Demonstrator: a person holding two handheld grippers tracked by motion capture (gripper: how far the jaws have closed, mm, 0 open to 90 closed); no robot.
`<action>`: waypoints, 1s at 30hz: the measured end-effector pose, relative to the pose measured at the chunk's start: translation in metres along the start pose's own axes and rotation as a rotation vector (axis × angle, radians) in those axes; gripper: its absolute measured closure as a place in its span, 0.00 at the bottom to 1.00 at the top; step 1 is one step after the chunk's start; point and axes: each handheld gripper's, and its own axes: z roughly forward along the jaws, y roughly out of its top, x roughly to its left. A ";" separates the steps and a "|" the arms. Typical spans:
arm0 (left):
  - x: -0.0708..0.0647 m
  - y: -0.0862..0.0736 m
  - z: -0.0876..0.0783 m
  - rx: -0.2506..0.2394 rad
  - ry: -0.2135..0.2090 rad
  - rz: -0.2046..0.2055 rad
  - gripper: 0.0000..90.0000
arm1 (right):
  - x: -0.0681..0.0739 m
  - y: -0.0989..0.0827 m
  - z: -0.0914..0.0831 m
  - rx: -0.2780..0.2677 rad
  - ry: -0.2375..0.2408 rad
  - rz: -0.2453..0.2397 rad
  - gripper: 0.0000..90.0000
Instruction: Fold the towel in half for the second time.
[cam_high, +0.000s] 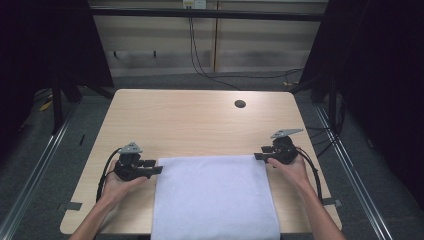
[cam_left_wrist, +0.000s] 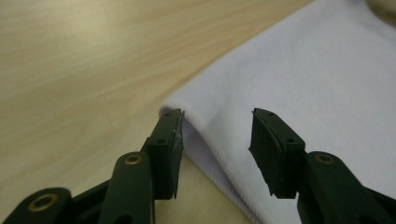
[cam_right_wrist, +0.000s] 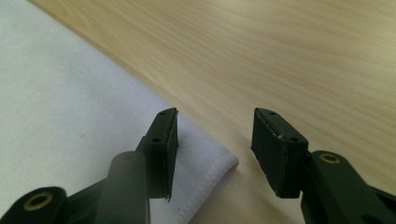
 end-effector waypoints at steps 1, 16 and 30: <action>0.001 0.002 0.003 0.008 0.016 0.007 0.59 | -0.003 0.000 0.002 0.003 0.015 0.015 0.57; 0.015 0.012 0.035 0.110 -0.054 0.027 0.88 | 0.002 -0.012 0.005 0.053 0.095 -0.009 0.92; 0.043 0.059 0.019 -0.063 -0.008 -0.023 0.95 | -0.014 0.043 -0.020 -0.100 0.083 0.021 0.97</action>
